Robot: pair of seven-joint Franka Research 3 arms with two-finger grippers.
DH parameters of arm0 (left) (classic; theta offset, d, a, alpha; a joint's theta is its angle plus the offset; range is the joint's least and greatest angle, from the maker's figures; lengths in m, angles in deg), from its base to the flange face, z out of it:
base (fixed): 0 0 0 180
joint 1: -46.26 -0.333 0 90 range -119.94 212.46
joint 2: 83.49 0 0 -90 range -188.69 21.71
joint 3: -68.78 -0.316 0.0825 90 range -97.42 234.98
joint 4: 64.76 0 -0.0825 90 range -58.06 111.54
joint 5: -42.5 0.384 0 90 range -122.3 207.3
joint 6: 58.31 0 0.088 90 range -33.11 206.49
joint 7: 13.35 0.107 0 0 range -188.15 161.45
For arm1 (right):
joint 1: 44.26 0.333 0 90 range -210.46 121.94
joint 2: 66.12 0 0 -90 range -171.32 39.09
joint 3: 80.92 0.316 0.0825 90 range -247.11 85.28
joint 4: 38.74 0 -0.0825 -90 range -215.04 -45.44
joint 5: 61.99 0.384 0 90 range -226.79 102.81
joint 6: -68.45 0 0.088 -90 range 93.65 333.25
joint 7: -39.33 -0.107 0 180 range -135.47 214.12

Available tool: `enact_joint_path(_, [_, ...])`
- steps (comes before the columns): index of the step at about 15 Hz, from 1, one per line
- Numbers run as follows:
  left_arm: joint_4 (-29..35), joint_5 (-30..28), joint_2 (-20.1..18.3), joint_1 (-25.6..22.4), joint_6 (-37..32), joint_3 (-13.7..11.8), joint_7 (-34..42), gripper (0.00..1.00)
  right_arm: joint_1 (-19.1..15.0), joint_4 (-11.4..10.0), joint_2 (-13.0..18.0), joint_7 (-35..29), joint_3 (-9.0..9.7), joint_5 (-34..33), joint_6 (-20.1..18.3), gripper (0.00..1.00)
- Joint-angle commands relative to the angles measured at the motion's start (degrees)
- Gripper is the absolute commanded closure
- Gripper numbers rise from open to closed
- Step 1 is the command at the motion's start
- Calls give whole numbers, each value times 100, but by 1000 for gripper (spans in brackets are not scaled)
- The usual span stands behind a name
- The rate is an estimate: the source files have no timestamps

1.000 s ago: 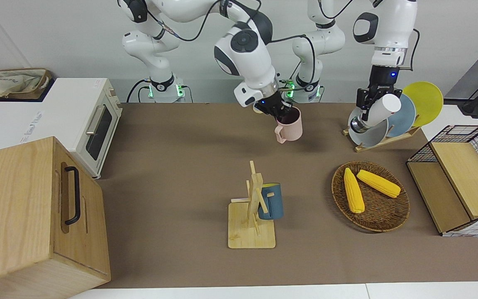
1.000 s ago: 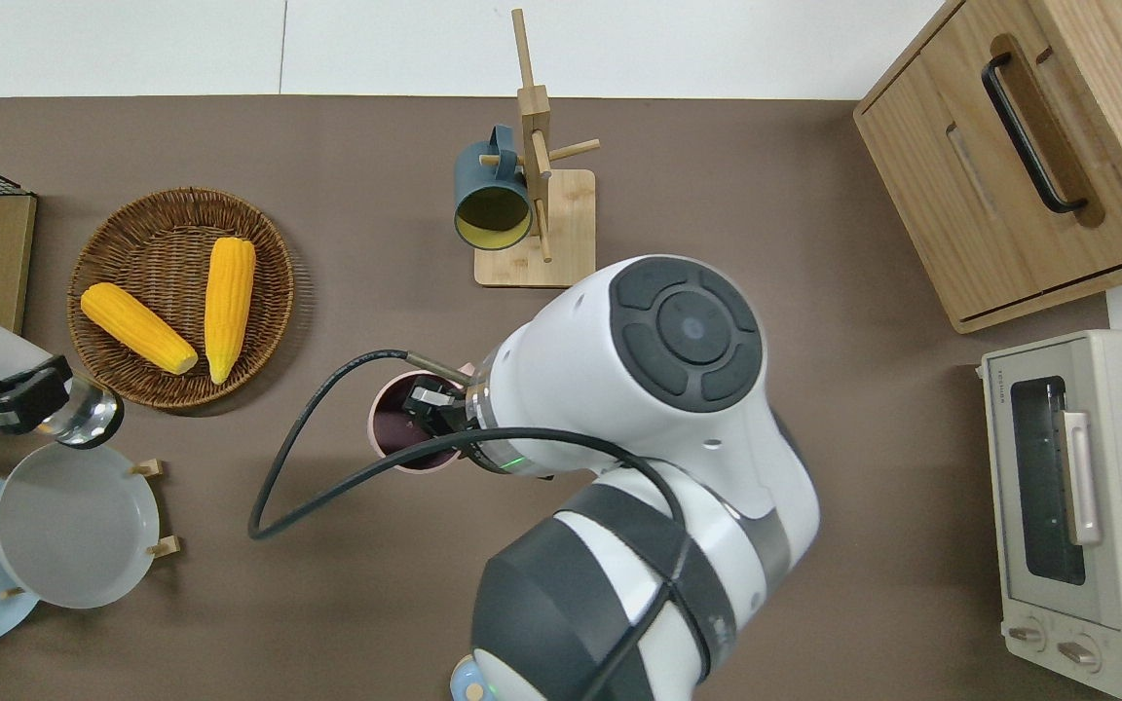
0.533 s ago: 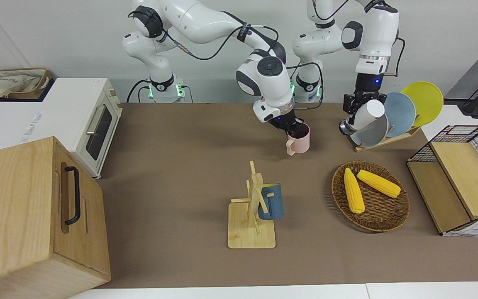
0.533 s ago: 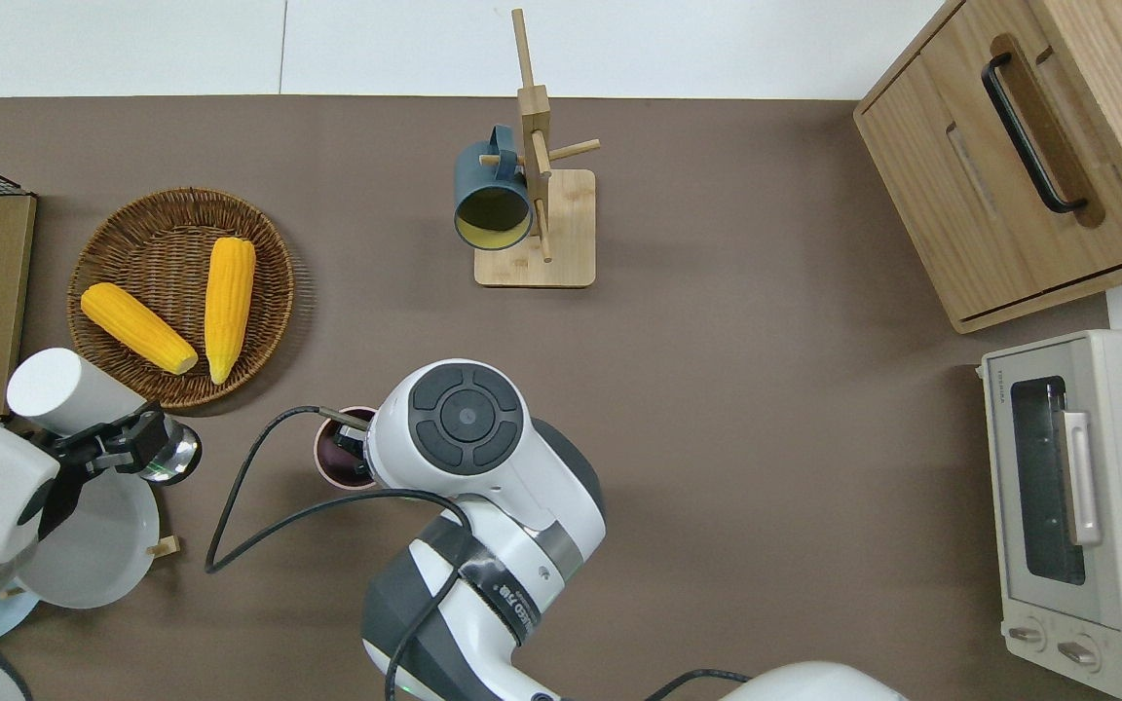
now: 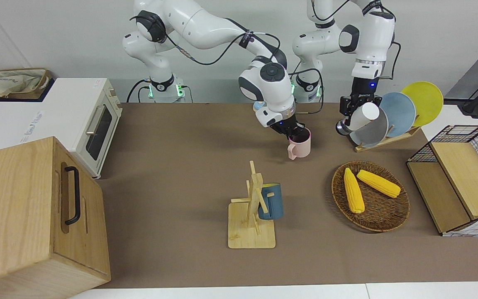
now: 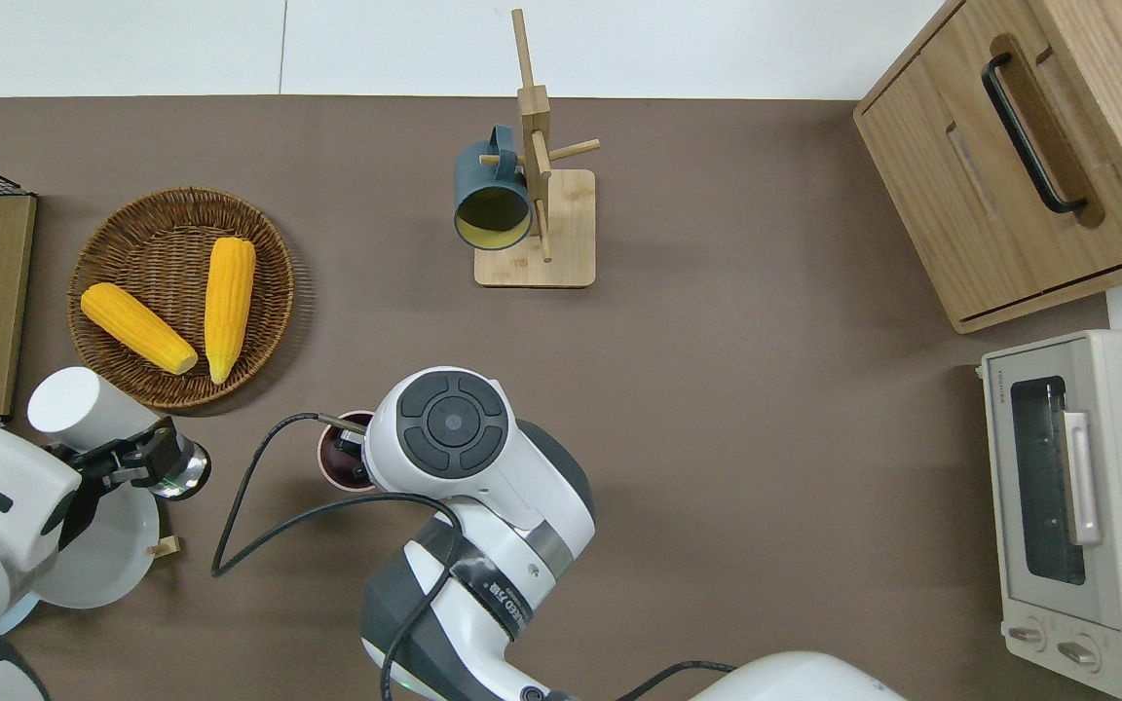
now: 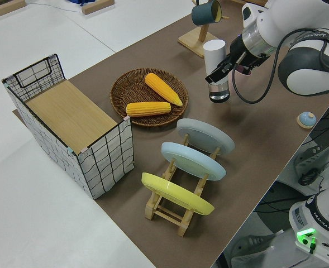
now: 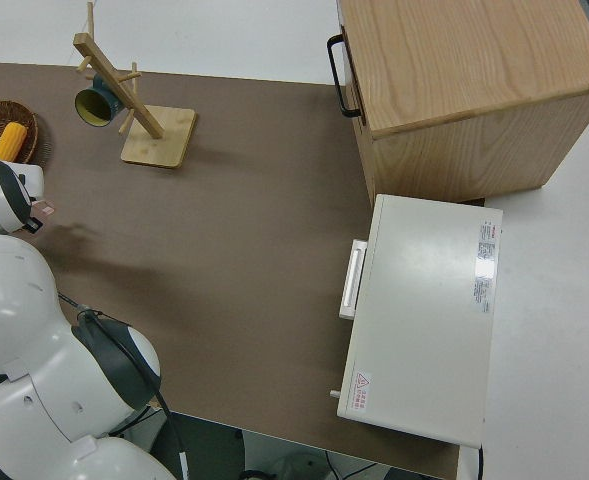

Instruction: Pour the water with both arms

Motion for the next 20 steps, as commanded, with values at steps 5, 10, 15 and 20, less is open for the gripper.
enact_joint_path(5, [105,86,-229,59,150,-20,-141,1000,127,84,-448,-374,55,-608,487,1000])
enact_joint_path(10, [105,68,-221,67,159,-20,-141,1000,127,84,-501,-409,46,-661,611,810])
enact_joint_path(15, [105,68,-221,67,159,-20,-141,1000,127,232,-528,-462,37,-644,533,11])
enact_joint_path(20, [105,51,-194,147,150,-20,-71,1000,83,987,-309,-525,81,-661,-720,11])
